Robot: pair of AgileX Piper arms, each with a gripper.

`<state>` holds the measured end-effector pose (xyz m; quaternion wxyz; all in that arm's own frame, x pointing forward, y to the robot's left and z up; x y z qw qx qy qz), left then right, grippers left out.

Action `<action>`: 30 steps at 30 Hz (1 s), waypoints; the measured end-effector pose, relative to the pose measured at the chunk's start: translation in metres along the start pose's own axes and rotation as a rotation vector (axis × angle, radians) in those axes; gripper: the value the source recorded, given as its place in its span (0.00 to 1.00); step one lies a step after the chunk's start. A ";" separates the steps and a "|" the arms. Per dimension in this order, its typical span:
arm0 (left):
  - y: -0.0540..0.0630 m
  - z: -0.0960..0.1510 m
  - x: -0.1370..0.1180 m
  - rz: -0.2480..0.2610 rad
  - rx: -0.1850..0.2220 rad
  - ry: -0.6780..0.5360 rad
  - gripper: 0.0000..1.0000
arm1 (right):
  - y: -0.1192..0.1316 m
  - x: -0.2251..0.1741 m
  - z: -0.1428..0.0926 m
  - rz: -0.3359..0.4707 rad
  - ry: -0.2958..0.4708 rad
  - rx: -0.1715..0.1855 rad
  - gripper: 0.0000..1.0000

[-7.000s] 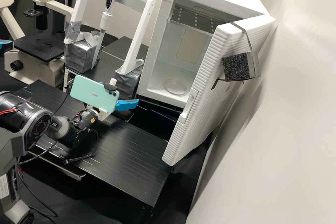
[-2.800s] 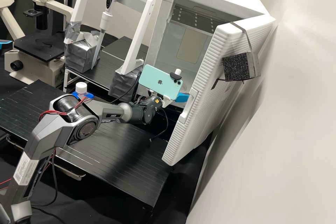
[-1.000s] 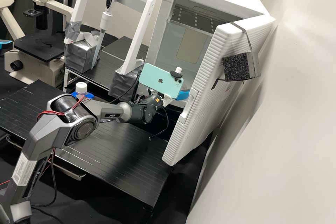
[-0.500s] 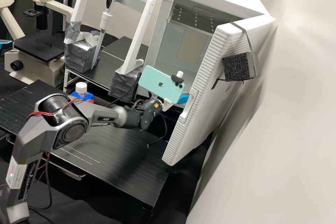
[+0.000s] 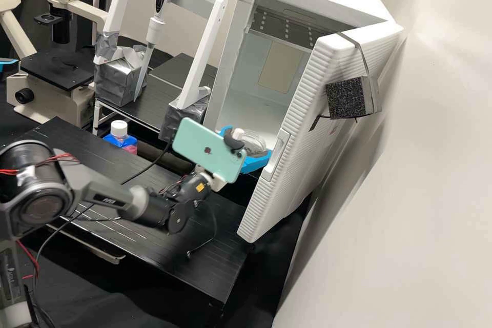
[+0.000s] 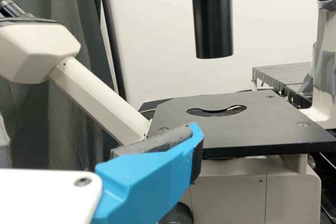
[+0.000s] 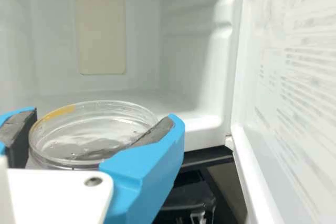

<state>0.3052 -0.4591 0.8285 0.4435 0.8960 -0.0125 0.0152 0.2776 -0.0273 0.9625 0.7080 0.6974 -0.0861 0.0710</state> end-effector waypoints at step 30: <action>0.000 0.000 0.000 0.000 0.000 0.000 1.00 | -0.138 -0.079 -0.165 -0.468 0.540 -0.027 0.00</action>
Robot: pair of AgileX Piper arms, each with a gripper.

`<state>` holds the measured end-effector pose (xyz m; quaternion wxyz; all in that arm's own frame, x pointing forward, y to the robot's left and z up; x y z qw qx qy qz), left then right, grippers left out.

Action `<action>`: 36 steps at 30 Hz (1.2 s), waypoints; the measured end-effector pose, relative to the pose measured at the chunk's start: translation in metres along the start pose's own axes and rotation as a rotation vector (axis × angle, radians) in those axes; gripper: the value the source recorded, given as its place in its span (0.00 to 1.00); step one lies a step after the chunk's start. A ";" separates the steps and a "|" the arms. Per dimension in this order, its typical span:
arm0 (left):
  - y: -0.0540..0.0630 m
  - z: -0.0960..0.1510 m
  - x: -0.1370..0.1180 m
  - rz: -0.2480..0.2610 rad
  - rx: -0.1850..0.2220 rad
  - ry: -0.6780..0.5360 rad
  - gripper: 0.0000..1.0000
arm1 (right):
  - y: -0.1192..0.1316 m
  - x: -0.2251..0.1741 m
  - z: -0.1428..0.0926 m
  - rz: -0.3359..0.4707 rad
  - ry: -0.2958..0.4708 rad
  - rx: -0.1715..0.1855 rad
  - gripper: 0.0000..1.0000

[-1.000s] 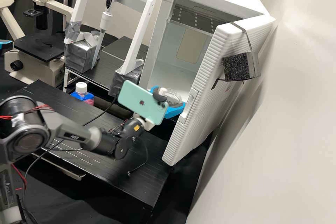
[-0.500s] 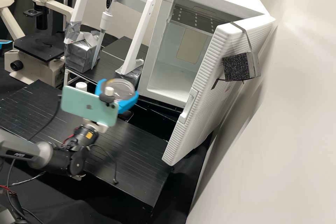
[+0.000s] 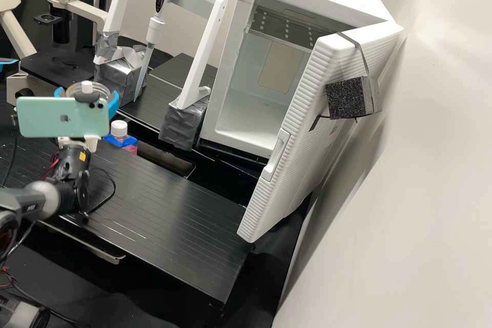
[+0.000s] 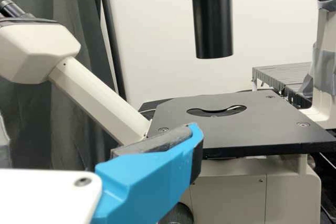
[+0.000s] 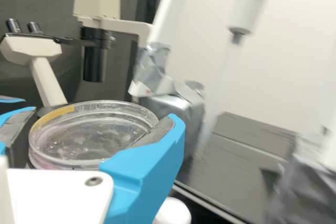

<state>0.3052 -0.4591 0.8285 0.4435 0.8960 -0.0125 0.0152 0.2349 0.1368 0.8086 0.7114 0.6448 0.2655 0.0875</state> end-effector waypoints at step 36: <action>0.000 0.000 0.000 0.000 0.000 0.000 1.00 | -0.023 0.132 -0.044 -0.203 0.140 -0.160 0.00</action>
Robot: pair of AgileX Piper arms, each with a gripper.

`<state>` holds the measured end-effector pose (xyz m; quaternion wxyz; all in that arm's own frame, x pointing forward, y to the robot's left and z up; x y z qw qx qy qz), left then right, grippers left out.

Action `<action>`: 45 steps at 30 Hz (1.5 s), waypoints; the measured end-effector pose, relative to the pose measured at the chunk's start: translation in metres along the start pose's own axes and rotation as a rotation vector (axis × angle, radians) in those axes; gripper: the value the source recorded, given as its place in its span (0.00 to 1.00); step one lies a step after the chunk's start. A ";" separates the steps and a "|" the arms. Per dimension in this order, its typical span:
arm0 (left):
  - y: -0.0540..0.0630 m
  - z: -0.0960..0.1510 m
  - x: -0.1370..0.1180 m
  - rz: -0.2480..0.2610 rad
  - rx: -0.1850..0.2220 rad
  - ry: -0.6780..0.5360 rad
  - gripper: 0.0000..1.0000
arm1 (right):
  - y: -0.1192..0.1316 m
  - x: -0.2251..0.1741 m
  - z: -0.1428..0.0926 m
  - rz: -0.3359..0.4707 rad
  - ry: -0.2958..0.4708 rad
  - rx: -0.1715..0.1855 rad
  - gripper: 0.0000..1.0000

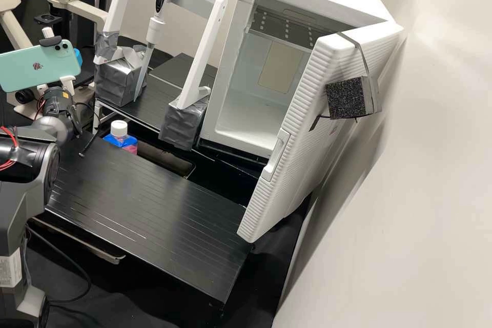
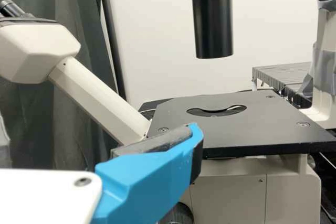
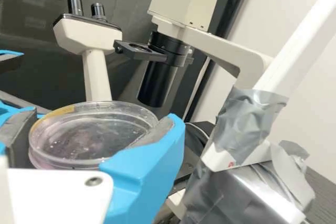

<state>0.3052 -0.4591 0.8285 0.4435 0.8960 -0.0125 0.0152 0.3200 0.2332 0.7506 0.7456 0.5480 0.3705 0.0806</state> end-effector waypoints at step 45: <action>0.000 0.000 0.000 0.000 0.000 0.000 1.00 | -0.033 0.150 0.036 -0.101 -0.133 0.244 0.00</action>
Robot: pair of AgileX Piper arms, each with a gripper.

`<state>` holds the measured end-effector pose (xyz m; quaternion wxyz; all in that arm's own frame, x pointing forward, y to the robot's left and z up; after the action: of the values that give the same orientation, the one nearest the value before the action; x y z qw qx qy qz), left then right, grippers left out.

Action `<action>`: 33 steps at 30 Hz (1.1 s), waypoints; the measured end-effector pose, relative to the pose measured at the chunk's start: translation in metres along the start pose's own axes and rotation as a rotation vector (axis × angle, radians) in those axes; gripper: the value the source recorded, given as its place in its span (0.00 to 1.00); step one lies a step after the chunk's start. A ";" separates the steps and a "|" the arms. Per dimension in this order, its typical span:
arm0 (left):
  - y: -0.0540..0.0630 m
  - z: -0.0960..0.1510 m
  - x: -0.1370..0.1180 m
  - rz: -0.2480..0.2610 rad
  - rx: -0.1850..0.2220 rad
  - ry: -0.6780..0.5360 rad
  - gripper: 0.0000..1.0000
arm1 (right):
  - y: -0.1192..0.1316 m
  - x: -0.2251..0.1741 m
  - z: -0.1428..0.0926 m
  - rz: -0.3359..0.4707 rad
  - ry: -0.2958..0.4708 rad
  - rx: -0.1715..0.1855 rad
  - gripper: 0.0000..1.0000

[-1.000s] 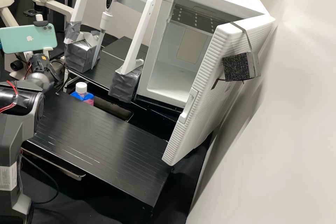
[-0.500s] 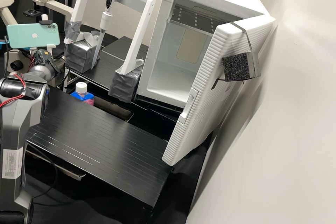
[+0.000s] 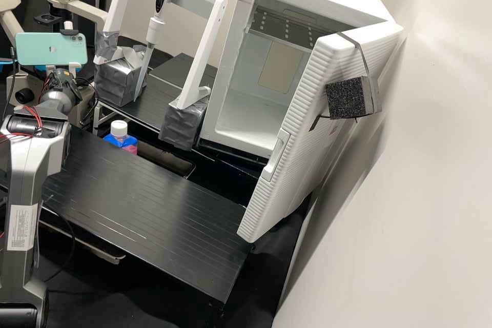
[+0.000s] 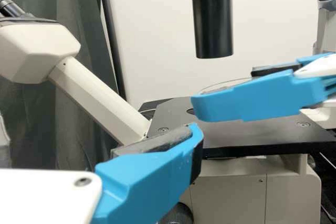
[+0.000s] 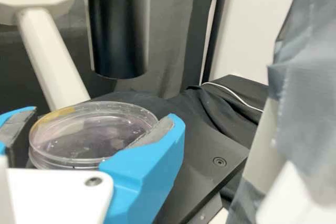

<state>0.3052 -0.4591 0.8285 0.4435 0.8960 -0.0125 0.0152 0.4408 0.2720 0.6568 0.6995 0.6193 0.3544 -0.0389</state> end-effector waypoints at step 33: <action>0.000 0.000 0.000 0.000 0.000 0.000 1.00 | -0.014 0.037 0.004 0.009 -0.052 0.034 0.00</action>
<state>0.3052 -0.4591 0.8285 0.4435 0.8960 -0.0125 0.0152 0.4639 0.2792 0.6249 0.6982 0.6312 0.3327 -0.0580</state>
